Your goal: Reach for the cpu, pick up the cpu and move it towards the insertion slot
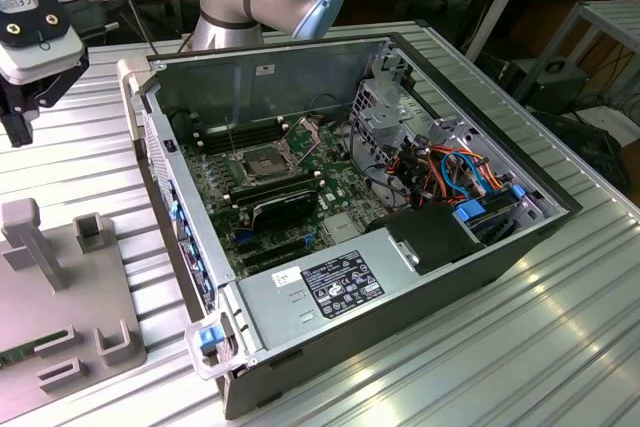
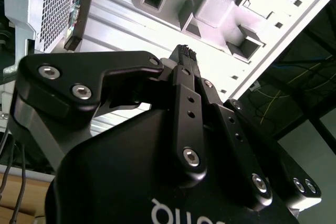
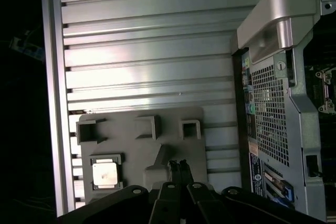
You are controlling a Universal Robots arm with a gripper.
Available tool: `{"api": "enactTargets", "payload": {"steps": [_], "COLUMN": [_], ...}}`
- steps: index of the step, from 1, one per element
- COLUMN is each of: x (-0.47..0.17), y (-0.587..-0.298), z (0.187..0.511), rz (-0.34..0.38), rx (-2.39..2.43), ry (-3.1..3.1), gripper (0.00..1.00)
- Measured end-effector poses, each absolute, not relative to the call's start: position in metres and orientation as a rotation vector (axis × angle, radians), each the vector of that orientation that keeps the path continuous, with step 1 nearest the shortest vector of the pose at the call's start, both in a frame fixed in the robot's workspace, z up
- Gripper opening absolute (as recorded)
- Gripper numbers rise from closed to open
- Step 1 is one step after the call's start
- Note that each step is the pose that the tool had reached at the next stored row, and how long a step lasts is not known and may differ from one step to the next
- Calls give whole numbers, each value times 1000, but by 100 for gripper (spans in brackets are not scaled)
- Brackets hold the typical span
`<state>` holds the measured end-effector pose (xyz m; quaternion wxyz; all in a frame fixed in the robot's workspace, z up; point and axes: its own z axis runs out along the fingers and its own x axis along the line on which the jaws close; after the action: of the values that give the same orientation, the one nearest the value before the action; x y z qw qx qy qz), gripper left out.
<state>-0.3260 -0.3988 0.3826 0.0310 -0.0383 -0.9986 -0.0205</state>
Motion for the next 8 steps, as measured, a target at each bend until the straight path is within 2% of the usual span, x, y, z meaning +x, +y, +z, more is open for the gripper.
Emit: {"api": "enactTargets", "payload": {"steps": [8], "x": [-333], "y": [-399], "z": [382], "rz": [-63], "rx": [-118], "ry": [-3072], "gripper": [11]}}
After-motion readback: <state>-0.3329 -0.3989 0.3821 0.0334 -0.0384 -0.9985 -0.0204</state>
